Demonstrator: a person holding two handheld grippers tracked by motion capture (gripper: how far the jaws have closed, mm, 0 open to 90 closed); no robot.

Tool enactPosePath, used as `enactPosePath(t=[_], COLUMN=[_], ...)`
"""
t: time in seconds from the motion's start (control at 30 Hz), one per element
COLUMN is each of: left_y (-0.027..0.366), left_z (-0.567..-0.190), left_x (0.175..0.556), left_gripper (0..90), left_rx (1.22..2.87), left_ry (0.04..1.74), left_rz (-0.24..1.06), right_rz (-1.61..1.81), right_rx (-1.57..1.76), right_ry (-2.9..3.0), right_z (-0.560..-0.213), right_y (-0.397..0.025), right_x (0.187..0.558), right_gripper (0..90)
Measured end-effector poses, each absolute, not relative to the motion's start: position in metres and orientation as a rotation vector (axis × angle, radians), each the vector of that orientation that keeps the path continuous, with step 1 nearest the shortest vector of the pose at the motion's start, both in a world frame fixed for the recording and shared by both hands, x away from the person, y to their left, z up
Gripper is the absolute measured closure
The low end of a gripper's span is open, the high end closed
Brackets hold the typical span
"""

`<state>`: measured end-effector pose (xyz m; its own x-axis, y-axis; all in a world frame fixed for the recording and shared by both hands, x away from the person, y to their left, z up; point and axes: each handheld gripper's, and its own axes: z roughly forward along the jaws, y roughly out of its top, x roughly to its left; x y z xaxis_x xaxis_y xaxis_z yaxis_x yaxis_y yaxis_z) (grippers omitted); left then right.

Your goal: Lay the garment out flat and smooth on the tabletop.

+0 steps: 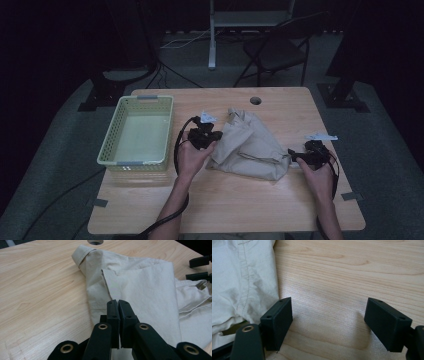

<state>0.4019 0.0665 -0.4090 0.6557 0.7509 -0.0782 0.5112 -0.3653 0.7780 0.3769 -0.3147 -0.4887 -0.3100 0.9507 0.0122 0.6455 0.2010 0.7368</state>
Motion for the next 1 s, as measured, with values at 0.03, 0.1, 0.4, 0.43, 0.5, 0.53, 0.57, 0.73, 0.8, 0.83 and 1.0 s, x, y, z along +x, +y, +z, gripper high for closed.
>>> enactPosePath(t=[0.03,0.1,0.4,0.43,0.5,0.53,0.57,0.73,0.8,0.83,1.0], left_y=[0.067,0.069,0.079,0.08,0.081,0.082,0.082,0.087,0.089,0.09,0.094], left_z=[-0.409,-0.408,-0.404,-0.404,-0.403,-0.402,-0.402,-0.398,-0.397,-0.397,-0.395], left_x=[0.402,0.402,0.403,0.403,0.402,0.402,0.402,0.401,0.401,0.4,0.399], left_gripper=[89.1,89.1,89.1,89.0,89.1,89.0,89.0,89.0,89.0,89.1,89.0], left_rx=[2.05,2.048,2.032,2.03,2.026,2.026,2.026,2.011,2.007,2.004,1.997], left_ry=[0.979,0.982,1.004,1.005,1.007,1.007,1.007,1.015,1.018,1.021,1.026], left_rz=[0.371,0.374,0.395,0.397,0.406,0.412,0.412,0.424,0.428,0.432,0.449], right_rz=[0.904,0.904,0.904,0.904,0.904,0.904,0.904,0.904,0.904,0.904,0.903], right_rx=[1.483,1.483,1.483,1.482,1.482,1.482,1.482,1.482,1.481,1.481,1.48], right_ry=[2.032,2.033,2.033,2.033,2.033,2.033,2.033,2.034,2.034,2.034,2.034], right_z=[-0.489,-0.489,-0.489,-0.489,-0.489,-0.489,-0.489,-0.489,-0.489,-0.489,-0.489], right_y=[-0.315,-0.315,-0.315,-0.315,-0.315,-0.315,-0.315,-0.315,-0.315,-0.315,-0.315], right_x=[0.377,0.377,0.377,0.377,0.377,0.377,0.377,0.377,0.377,0.377,0.377], right_gripper=[21.8,21.8,21.8,21.8,21.8,21.8,21.8,21.8,21.8,21.8,21.8])
